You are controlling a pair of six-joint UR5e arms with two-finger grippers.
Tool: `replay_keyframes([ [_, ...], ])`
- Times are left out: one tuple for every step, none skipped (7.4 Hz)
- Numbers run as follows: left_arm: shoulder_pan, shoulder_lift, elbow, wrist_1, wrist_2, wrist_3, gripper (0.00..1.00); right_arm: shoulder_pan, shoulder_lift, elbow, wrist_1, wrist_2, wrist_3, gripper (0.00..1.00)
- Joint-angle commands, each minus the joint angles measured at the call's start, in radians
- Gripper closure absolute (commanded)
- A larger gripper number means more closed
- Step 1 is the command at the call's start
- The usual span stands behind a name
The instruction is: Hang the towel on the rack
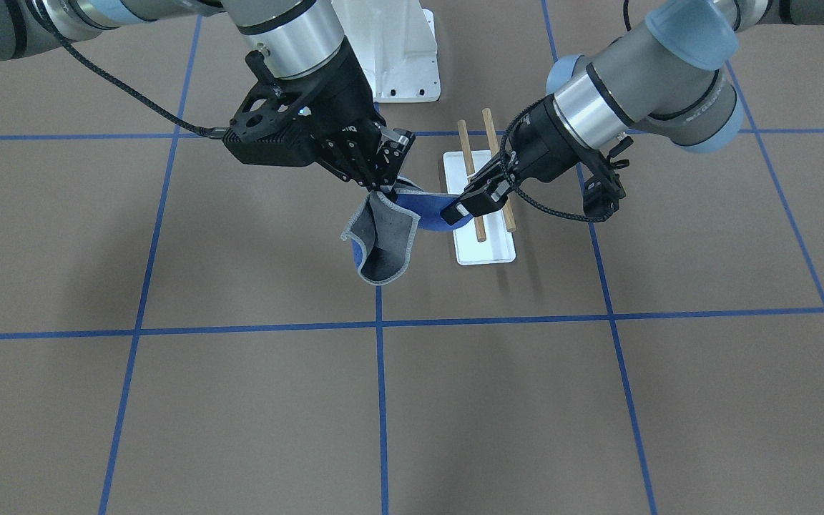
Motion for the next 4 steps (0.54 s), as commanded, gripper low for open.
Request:
replay_keyframes([
  [-0.001,0.000,-0.010,-0.022,0.000,0.015,1.00,-0.001,-0.006,0.001,0.000,0.000,-0.004,0.41],
  [0.000,0.000,-0.013,-0.022,0.044,0.100,1.00,-0.001,-0.021,0.015,0.002,-0.005,-0.002,0.00],
  [-0.001,0.005,-0.013,-0.022,0.096,0.144,1.00,-0.002,-0.084,0.065,0.029,-0.005,-0.001,0.00],
  [-0.001,0.000,-0.017,-0.022,0.100,0.146,1.00,-0.002,-0.144,0.102,0.066,-0.006,-0.001,0.00],
])
